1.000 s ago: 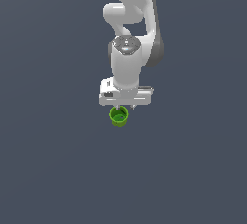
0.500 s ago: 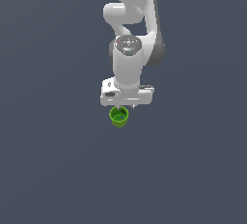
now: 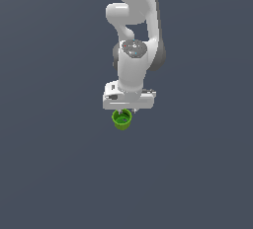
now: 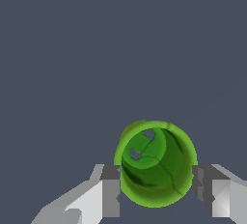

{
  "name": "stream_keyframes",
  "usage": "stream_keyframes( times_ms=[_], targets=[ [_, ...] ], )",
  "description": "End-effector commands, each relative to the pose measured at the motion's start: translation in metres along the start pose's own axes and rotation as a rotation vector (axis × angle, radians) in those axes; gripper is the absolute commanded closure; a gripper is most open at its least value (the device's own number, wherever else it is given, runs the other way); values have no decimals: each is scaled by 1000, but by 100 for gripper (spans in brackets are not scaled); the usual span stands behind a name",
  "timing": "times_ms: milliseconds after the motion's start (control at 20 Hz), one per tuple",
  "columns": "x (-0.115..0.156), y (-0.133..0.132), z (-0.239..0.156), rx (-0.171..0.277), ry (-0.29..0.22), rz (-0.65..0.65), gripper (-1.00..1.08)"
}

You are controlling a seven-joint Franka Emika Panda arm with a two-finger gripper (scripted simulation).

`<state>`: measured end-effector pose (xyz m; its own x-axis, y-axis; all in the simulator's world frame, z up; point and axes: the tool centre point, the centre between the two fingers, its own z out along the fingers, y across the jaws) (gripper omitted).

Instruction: Pick up the object and move it to a goal position.

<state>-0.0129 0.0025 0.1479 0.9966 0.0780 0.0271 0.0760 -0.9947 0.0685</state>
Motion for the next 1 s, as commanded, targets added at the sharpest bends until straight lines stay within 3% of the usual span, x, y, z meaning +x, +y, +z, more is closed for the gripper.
stream_keyframes(
  times_ms=[0,500,950],
  targets=[
    [0,2,5,-23,22,-12,-20],
    [-5,8,28,-122,144,-92,-20],
    [-15,1,40,-170,259,-190,-20]
  ],
)
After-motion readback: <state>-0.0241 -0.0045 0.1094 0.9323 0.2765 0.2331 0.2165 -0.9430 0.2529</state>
